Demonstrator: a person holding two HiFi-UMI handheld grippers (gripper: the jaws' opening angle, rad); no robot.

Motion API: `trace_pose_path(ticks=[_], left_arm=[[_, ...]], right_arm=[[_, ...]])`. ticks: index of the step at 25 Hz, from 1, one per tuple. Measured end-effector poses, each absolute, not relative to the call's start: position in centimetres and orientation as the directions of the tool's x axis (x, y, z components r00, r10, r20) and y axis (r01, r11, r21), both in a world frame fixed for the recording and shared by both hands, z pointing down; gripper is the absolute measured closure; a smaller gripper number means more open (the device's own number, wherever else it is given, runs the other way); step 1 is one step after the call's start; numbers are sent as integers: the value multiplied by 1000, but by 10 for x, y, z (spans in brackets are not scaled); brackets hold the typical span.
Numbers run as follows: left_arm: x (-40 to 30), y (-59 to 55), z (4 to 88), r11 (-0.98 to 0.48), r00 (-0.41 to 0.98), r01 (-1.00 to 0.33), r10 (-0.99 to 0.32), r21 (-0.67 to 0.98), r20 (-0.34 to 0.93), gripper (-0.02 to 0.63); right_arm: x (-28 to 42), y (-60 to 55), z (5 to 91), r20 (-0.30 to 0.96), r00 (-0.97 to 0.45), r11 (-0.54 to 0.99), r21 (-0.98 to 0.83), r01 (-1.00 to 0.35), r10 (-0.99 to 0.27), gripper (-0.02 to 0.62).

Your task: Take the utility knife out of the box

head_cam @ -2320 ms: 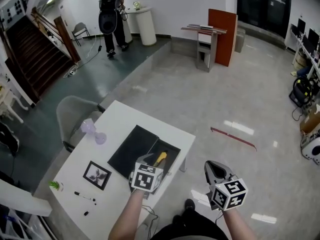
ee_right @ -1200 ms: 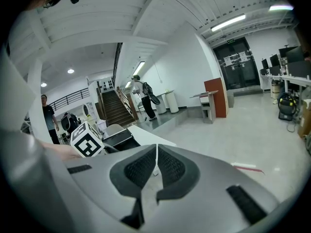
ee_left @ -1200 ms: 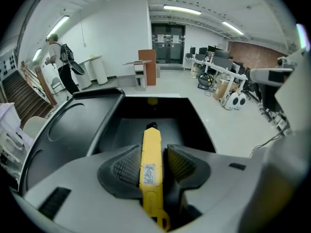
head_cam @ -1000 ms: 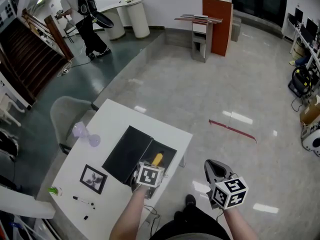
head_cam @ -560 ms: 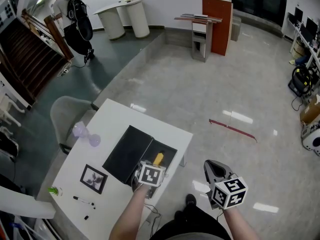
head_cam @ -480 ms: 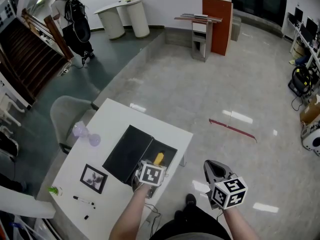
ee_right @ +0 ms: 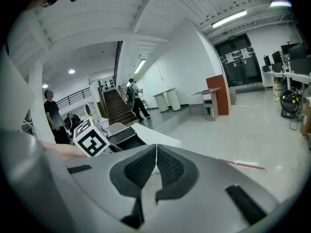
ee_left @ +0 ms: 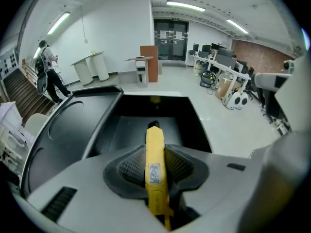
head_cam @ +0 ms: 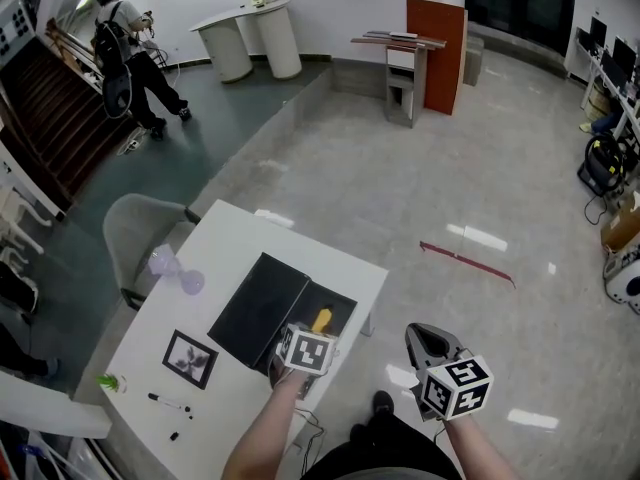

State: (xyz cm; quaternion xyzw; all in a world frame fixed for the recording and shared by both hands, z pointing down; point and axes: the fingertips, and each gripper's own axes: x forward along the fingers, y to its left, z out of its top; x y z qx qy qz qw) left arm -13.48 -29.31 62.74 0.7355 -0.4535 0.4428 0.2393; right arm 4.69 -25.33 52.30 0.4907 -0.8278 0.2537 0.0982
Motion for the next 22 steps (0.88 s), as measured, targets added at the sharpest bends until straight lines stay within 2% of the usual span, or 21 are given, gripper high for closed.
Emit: trace_pose_path(ticks=[13,22], left_arm=[[-140,-278,614,-448,211,-893,-500,-43,840,488],[-137,-271,585,-433,249,-901,-593,-42,766,488]], right_arm=[[40,-250,520,410,-518,410,-327,-852,-750,594],[31,-244,513,389,-545,438,-334,-835,-743,594]])
